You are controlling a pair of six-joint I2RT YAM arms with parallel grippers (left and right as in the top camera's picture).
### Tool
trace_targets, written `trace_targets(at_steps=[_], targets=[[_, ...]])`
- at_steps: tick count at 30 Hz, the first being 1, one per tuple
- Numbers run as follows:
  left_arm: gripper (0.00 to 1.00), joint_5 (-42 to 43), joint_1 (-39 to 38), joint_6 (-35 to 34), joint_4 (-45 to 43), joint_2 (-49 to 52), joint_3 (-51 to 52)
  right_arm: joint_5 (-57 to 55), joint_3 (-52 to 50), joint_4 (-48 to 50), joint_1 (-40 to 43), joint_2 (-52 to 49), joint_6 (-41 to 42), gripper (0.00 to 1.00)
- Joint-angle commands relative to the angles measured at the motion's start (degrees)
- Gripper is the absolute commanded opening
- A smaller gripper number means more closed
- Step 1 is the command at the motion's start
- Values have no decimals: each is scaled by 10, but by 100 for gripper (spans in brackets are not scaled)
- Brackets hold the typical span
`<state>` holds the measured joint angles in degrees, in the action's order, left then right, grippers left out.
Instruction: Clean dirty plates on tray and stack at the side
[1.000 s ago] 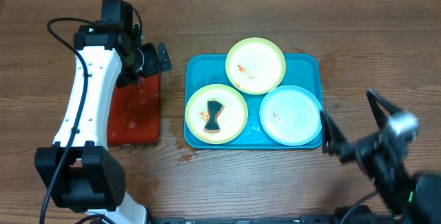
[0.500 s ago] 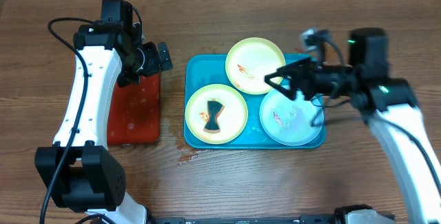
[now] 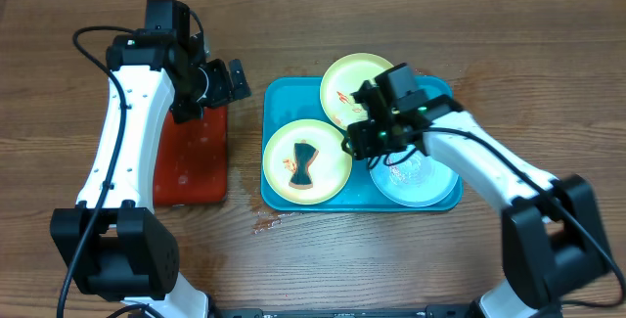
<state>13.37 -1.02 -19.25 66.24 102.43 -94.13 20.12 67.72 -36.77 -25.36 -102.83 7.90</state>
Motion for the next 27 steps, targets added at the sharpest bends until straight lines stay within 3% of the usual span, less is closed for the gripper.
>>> trace_targets(at_steps=[1,12,16,27], targets=[[100,17,-19,14,0,-8,-9,-22,12,21,-6,-19,20,51],[100,0,-97,21,-2,16,-7,-20,12,23,-6,-51,64,48],[99,2,-129,21,13,48,-7,-8,12,16,-6,-57,112,39],[99,-2,-172,26,40,134,-7,31,12,12,-7,-85,160,38]])
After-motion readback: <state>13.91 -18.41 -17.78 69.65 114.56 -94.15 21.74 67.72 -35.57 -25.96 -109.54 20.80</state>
